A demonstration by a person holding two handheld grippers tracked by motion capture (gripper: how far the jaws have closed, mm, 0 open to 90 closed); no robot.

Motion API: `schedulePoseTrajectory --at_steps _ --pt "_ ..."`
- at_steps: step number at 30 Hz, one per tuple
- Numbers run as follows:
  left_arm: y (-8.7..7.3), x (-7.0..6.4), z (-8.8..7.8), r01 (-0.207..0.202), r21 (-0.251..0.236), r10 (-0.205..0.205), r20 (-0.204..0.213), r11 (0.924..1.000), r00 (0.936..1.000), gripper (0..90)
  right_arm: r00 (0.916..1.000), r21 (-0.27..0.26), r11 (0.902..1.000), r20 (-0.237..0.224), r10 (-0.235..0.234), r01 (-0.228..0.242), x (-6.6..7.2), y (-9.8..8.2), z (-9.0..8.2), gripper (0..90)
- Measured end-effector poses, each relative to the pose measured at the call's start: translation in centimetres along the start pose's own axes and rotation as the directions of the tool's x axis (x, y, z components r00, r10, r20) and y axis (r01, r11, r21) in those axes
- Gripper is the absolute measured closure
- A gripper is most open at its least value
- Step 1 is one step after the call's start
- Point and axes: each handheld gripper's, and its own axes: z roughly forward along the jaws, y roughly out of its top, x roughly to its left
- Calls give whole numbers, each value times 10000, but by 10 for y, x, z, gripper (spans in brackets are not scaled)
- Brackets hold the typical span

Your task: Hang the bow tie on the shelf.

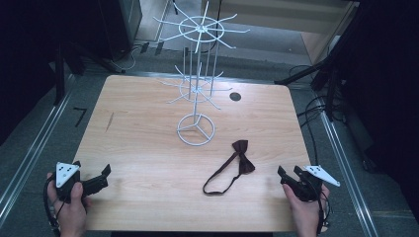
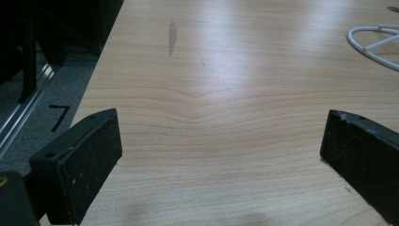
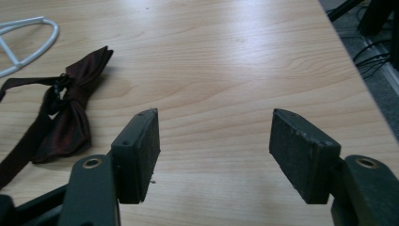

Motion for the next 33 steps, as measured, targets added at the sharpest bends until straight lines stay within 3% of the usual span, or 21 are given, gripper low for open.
schedulePoseTrajectory --at_steps 12,17,24,33 --pt "0 0 0 -32 30 32 73 10000 10000 1 9967 373 9985 -722 -382 410 34 -1 12 380" --pt "0 0 1 -23 46 22 86 10000 10000 0 9931 498 9980 -1119 -341 399 44 -2 17 385" --pt "0 0 1 -30 50 30 66 10000 10000 1 9811 450 9966 -1839 -601 695 62 -1 22 371" --pt "0 -1 1 -70 53 69 97 10000 9999 1 9791 616 9960 -1966 -513 646 72 0 30 371"
